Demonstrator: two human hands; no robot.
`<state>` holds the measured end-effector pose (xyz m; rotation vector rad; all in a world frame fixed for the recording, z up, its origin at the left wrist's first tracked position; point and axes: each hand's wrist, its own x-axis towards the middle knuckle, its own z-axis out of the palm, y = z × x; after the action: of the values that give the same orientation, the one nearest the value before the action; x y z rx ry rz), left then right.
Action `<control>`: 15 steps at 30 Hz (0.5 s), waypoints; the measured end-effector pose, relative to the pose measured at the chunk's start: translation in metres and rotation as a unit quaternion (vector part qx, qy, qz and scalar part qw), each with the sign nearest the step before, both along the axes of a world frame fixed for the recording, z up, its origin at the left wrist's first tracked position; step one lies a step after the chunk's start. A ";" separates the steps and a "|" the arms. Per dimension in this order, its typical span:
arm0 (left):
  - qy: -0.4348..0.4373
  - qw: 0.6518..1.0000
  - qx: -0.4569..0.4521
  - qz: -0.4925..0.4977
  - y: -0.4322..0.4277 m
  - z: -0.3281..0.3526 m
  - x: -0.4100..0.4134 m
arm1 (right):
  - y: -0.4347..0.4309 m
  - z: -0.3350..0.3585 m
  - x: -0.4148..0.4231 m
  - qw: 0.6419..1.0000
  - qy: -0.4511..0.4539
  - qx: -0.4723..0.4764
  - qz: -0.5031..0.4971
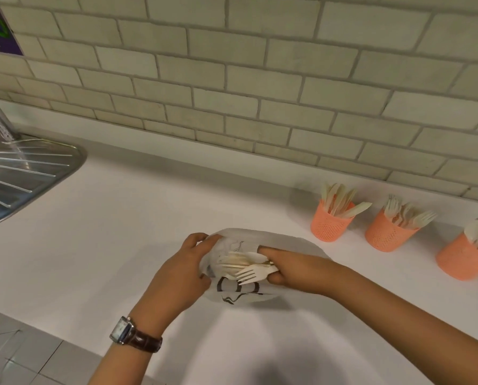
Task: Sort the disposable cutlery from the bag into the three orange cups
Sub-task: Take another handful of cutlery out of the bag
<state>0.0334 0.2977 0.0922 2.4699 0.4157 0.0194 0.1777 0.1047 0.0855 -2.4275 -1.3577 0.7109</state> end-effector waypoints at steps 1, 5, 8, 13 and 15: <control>0.008 1.000 -0.002 -0.002 0.002 -0.001 0.000 | -0.002 0.004 -0.002 0.999 0.018 0.032 -0.006; -0.007 0.999 -0.043 -0.008 -0.001 -0.003 0.006 | -0.004 0.010 -0.005 0.987 0.037 0.148 -0.048; -0.029 0.994 -0.105 0.004 -0.005 -0.002 0.012 | -0.001 0.007 -0.012 0.949 0.128 0.253 -0.138; -0.072 0.992 -0.102 0.009 -0.005 -0.006 0.022 | -0.002 0.027 -0.018 0.793 0.247 0.491 -0.263; -0.091 0.989 -0.114 0.002 -0.005 -0.006 0.024 | -0.006 0.030 -0.018 0.724 0.297 0.545 -0.301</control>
<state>0.0577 0.2926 0.0859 2.2187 0.3252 0.1874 0.1597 0.0987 0.1150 -1.3061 -0.3932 0.2841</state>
